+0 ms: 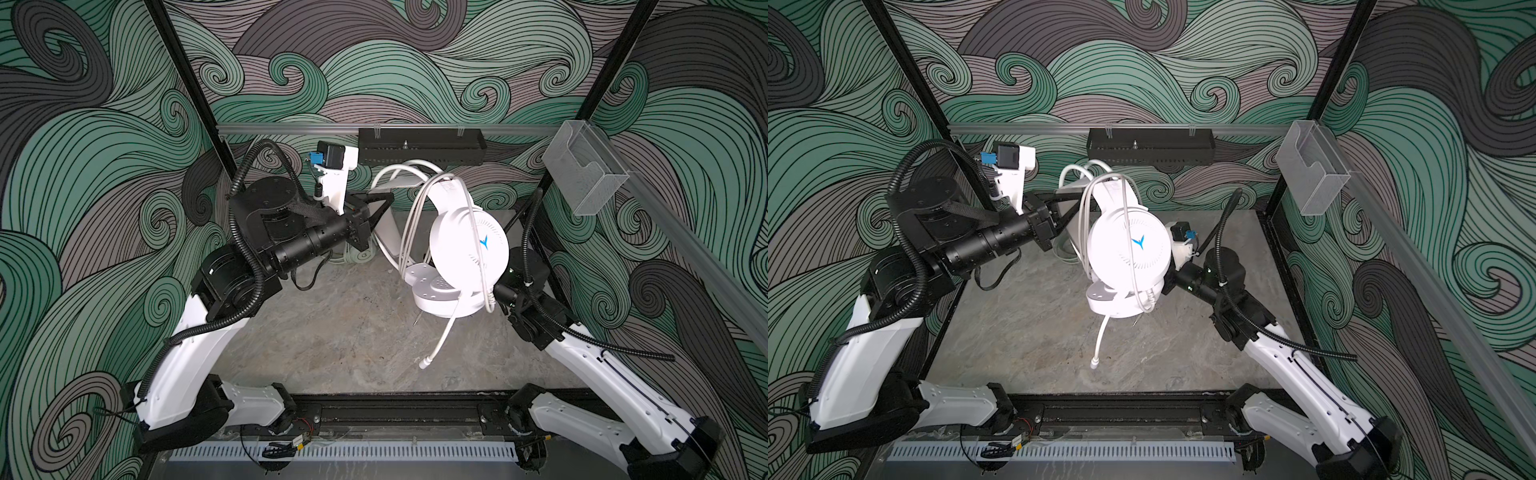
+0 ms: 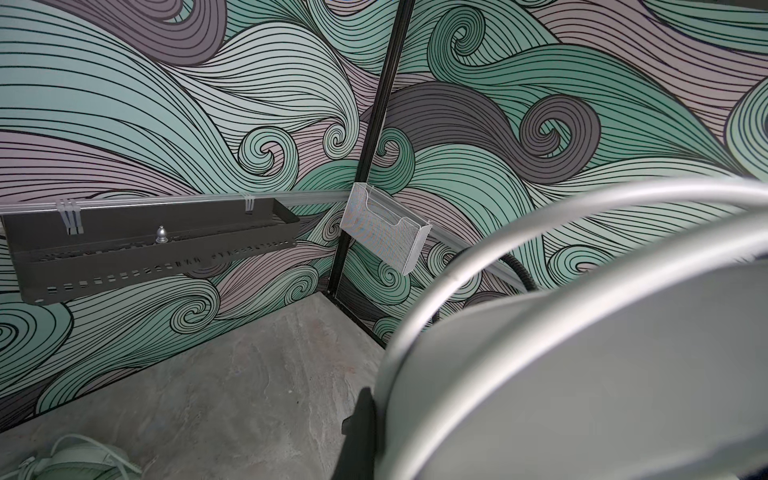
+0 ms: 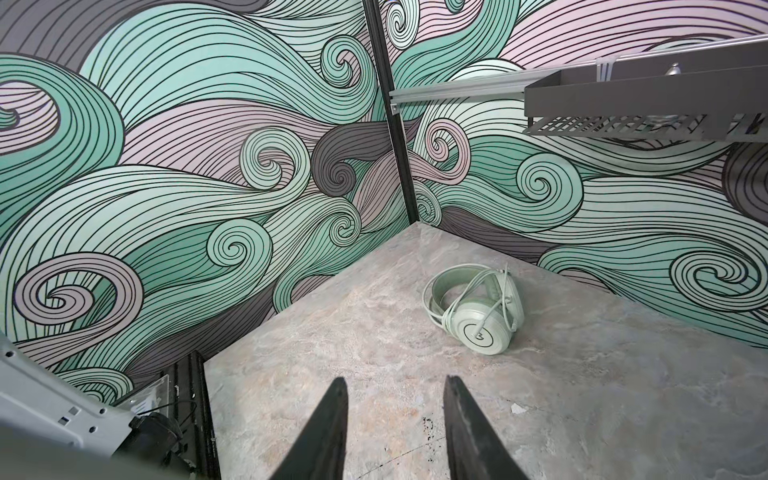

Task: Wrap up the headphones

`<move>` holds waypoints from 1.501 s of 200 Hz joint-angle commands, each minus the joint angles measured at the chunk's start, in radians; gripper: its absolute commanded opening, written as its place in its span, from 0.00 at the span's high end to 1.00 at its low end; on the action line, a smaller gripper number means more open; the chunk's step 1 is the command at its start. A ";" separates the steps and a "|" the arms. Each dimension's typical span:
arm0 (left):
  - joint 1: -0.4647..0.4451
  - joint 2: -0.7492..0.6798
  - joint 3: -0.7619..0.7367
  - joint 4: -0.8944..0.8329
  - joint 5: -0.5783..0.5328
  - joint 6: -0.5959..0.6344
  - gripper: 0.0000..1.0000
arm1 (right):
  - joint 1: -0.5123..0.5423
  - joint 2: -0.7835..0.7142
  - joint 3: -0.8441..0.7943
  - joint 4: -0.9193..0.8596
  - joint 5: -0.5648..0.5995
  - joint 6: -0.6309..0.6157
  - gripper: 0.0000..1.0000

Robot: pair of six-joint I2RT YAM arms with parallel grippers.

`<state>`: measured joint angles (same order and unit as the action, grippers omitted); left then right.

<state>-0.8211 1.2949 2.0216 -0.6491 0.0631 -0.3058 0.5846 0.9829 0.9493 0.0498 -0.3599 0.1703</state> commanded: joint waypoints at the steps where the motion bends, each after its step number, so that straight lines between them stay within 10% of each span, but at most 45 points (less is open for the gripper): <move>1: 0.002 -0.002 0.043 0.098 0.011 -0.067 1.00 | -0.005 0.005 -0.017 0.046 -0.027 0.015 0.62; 113: 0.011 0.004 0.056 0.160 0.001 -0.108 1.00 | -0.005 -0.015 -0.126 0.065 -0.036 0.054 0.54; 300: 0.015 -0.003 0.020 0.219 -0.063 -0.142 1.00 | -0.003 -0.024 -0.336 0.153 -0.086 0.227 0.67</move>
<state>-0.8135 1.3056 2.0266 -0.5327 0.0257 -0.3996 0.5838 0.9577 0.6296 0.1631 -0.4313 0.3809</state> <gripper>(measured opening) 0.068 0.334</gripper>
